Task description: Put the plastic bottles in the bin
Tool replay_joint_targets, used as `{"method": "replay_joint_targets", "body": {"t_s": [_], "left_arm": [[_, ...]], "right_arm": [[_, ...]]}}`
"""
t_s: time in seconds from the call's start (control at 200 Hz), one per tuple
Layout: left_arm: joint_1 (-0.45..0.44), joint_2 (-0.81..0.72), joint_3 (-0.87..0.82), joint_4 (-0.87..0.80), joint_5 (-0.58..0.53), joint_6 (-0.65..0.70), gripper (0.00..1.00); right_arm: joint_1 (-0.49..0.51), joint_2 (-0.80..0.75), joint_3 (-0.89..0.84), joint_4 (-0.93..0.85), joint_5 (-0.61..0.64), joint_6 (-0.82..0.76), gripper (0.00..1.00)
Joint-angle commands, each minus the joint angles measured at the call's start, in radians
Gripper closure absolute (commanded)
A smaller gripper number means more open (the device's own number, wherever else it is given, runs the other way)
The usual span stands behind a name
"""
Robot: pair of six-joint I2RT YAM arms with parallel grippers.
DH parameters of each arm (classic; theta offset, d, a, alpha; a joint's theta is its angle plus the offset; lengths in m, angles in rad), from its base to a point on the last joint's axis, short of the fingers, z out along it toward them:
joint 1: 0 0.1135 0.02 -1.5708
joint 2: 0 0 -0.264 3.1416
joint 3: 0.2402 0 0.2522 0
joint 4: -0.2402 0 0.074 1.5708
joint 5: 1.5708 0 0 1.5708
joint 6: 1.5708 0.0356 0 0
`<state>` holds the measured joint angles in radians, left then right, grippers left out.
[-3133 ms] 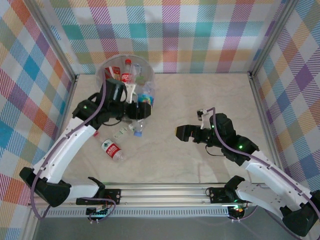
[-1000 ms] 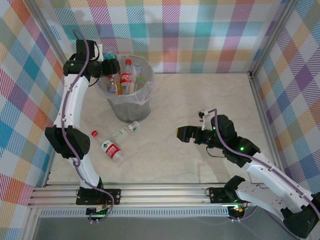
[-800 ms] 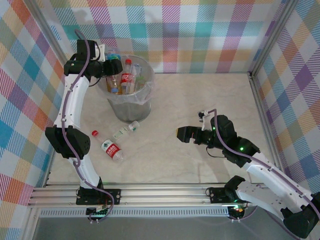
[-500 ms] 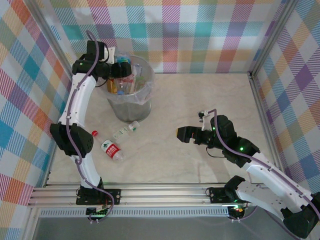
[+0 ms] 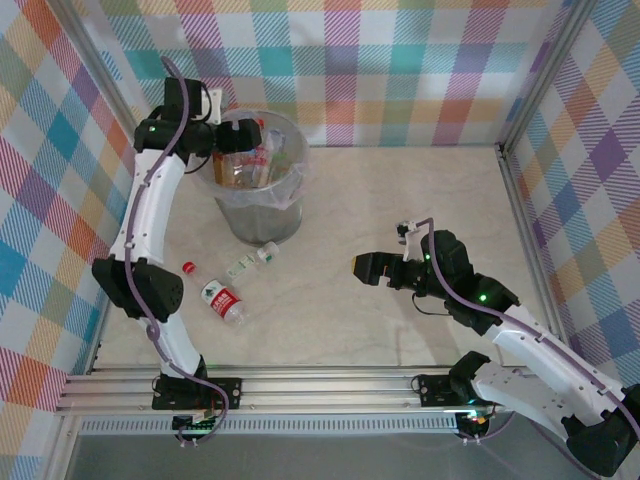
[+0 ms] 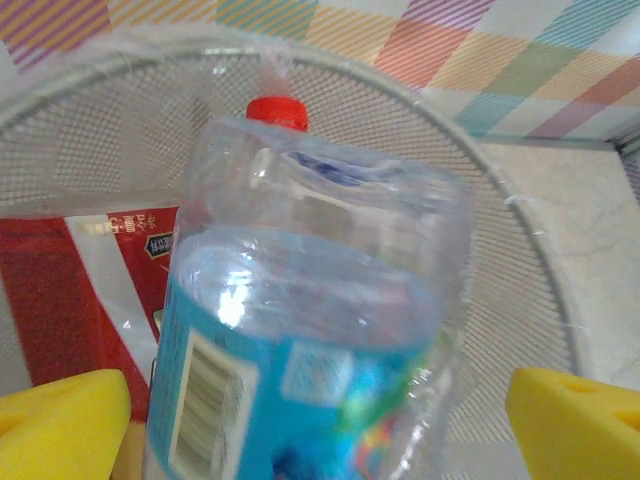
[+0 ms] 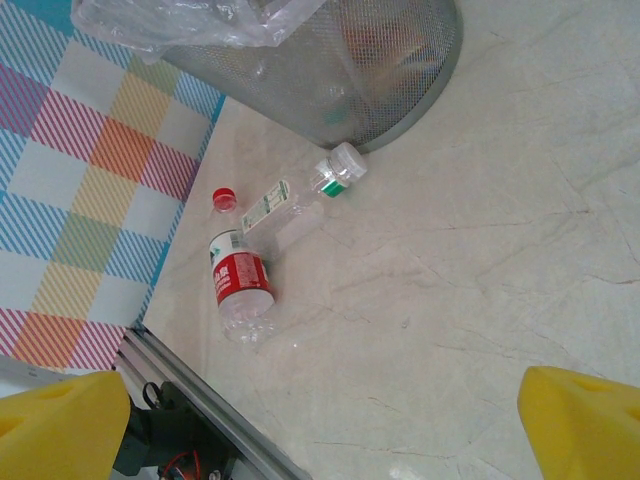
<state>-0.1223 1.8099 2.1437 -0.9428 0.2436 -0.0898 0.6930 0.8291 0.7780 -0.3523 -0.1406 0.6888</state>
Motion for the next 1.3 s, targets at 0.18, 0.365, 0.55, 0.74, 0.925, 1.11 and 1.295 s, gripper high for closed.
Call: {"method": "replay_joint_targets", "body": {"t_s": [0.18,0.365,0.55,0.74,0.925,1.11,1.295], "left_arm": [[-0.013,-0.254,-0.144,0.016,0.042,-0.001,0.00],[-0.041,-0.456,-0.424,0.041,0.049,0.016,0.00],[-0.055,-0.667,-0.760,0.108,0.044,-0.003,0.01],[-0.077,-0.785,-0.996,0.180,-0.005,0.023,0.00],[-0.088,-0.745,-1.093,0.193,-0.019,0.050,0.00],[-0.098,-0.690,-1.154,0.231,-0.133,-0.006,0.00],[-0.112,-0.697,-1.258,0.365,-0.197,-0.144,0.00]], "right_arm": [[-0.006,-0.017,-0.019,0.030,-0.019,0.005,0.00],[-0.006,-0.012,-0.021,0.038,-0.029,0.002,0.00],[-0.006,-0.004,-0.025,0.050,-0.040,0.000,0.00],[-0.006,0.003,-0.035,0.068,-0.056,0.008,0.00],[-0.006,0.001,-0.039,0.068,-0.051,0.005,0.00],[-0.005,0.002,-0.041,0.067,-0.046,0.005,0.00],[-0.006,0.004,-0.040,0.073,-0.047,0.003,0.00]]}}
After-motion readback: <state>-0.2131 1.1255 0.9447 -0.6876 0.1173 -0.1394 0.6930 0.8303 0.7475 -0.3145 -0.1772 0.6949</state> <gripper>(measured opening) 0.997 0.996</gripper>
